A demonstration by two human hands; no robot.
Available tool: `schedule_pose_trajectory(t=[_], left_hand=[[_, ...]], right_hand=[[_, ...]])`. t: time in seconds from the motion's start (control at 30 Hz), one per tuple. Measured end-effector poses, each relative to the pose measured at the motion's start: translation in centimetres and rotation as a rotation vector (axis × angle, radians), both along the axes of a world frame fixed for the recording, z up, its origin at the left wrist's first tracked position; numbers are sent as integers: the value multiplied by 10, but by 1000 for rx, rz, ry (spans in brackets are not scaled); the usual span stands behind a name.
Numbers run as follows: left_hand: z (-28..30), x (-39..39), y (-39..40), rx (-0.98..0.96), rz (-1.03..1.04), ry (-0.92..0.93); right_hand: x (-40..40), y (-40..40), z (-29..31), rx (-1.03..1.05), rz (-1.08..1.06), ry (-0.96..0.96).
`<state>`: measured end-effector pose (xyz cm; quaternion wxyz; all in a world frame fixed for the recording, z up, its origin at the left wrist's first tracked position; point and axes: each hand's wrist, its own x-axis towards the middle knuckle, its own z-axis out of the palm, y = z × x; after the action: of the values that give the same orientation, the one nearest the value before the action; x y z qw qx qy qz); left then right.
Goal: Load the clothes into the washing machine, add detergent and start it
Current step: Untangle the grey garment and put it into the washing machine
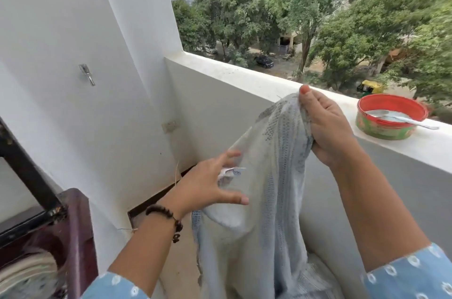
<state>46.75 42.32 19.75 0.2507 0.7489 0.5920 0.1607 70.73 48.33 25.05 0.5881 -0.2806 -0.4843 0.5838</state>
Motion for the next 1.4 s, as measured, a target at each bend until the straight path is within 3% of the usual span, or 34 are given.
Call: schedule_pose_trajectory(t=[0.17, 0.23, 0.27, 0.4, 0.5, 0.63, 0.8, 1.07, 1.17, 1.23, 1.4], left_hand=[[-17, -8, 10, 142, 156, 207], [-16, -15, 19, 211, 182, 211], [-15, -16, 21, 226, 202, 95], [5, 5, 15, 95, 257, -789], [20, 30, 16, 61, 168, -962], [28, 56, 23, 55, -22, -1007], [19, 64, 29, -4, -65, -1045], [31, 39, 30, 152, -70, -495], [44, 28, 28, 278, -12, -454], [54, 20, 28, 326, 45, -528], [81, 1, 25, 514, 124, -707]], right_hand=[[31, 1, 0, 13, -81, 33], [39, 0, 0, 20, -92, 46], [42, 0, 0, 26, -84, 44], [31, -6, -1, 42, 0, -10], [5, -12, -5, 117, 86, -182], [-25, -17, -6, 289, 154, -397], [-22, -9, -4, 412, 96, -620], [-7, -1, -30, 193, 191, -553], [-8, -1, -42, 114, 402, -574], [-13, 1, -56, 72, 509, -693], [-20, 18, -113, 26, 523, -1203]])
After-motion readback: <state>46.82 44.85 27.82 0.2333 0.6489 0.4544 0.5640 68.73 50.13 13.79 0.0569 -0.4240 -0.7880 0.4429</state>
